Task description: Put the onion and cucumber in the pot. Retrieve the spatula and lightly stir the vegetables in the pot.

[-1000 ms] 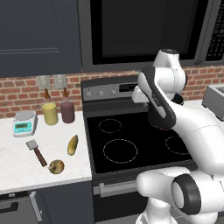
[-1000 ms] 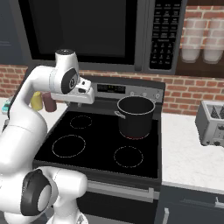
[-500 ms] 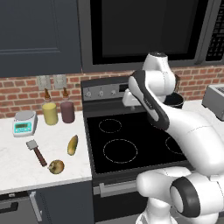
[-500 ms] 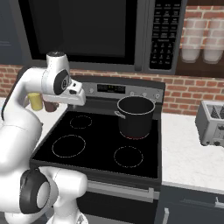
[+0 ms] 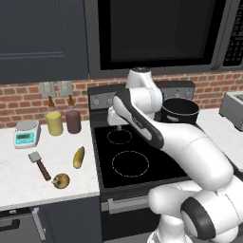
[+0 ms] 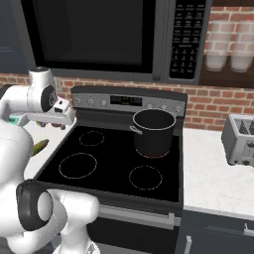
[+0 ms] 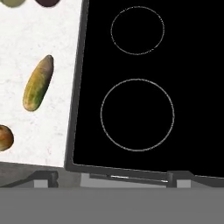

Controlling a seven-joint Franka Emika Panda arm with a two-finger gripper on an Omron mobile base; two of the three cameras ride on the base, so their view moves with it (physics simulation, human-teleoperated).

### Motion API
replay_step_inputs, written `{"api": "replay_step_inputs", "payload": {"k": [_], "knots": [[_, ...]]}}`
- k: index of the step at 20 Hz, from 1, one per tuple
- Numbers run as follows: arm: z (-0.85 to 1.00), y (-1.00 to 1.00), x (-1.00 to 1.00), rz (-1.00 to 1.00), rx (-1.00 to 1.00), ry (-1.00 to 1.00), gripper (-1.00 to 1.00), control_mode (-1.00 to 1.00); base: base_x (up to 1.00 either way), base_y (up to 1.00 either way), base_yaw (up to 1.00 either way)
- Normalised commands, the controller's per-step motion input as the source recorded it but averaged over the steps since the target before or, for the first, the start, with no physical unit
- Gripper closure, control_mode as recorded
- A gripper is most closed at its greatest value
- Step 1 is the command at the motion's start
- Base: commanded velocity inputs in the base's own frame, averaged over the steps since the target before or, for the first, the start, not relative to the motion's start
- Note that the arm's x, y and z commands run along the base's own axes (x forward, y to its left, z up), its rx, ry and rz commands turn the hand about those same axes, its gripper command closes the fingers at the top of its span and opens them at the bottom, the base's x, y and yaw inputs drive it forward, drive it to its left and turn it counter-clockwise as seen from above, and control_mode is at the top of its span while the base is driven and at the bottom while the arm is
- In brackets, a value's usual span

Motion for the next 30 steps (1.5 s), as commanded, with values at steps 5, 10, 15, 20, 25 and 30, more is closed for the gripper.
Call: {"api": "replay_step_inputs", "payload": {"k": [5,10,15,20,25,30], "knots": [[-0.39,0.75,0.08,0.00,0.00,0.01,-1.00,-1.00,0.00,0.00,0.00],[-0.42,0.64,0.24,-0.02,-0.01,0.00,-1.00,-1.00,0.00,0.00,0.00],[-0.44,0.55,0.40,-0.05,-0.01,0.00,-1.00,-1.00,0.00,0.00,0.00],[-0.43,0.48,0.49,-0.07,-0.01,0.00,-1.00,-1.00,0.00,0.00,0.00],[-0.35,0.35,0.49,-0.09,-0.02,0.00,-1.00,-1.00,0.00,0.00,0.00],[-0.31,0.27,0.42,-0.10,-0.05,0.00,-1.00,-1.00,0.00,0.00,0.00]]}}
